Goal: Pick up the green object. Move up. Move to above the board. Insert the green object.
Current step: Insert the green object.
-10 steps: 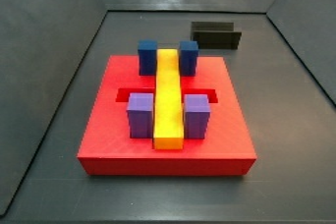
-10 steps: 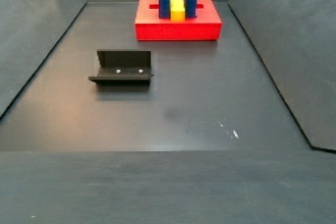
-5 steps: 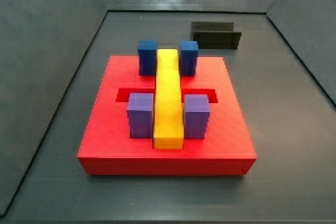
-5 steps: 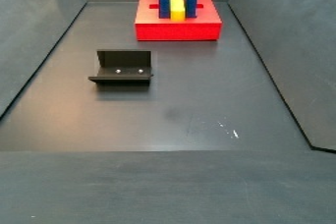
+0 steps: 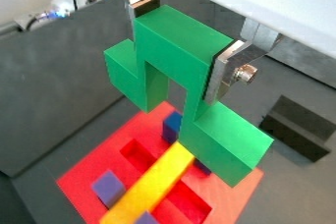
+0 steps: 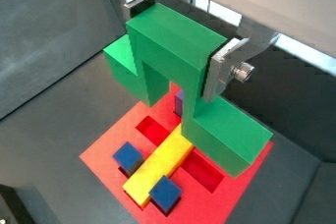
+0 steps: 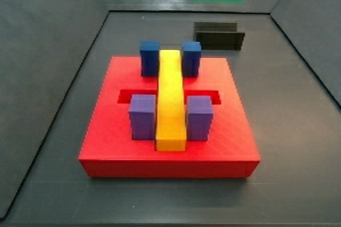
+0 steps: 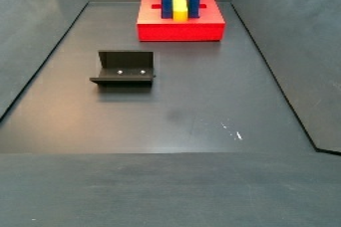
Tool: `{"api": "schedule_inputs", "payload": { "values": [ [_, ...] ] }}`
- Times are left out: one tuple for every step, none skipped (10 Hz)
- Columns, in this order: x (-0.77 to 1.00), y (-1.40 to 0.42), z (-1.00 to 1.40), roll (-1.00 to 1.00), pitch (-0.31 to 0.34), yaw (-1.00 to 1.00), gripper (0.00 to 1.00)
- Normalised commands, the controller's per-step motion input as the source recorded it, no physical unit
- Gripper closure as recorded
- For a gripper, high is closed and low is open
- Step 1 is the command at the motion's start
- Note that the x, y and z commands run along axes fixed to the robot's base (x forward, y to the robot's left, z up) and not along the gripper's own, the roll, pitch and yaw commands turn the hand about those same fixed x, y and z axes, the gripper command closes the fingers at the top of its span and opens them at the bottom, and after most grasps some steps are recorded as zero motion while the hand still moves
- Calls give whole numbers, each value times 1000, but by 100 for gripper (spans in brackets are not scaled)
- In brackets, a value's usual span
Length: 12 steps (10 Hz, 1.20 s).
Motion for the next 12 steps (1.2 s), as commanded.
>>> {"api": "schedule_inputs", "payload": {
  "values": [
    [400,-177,-497,289,0,57,100],
    [266,-23,-477,206,0,120,100],
    [60,-11,-440,149,-30,77,100],
    [0,0,-440,63,-30,43,100],
    [0,0,-420,34,-27,49,100],
    [0,0,-414,29,-36,51,100],
    [0,0,-391,31,-36,54,100],
    [0,-20,-420,63,-41,69,100],
    [0,-40,-406,67,-41,106,100],
    [74,-9,-303,23,-34,151,100],
    [114,-40,-229,10,-26,189,100],
    [83,-51,-226,6,-33,191,100]
  ]
}}
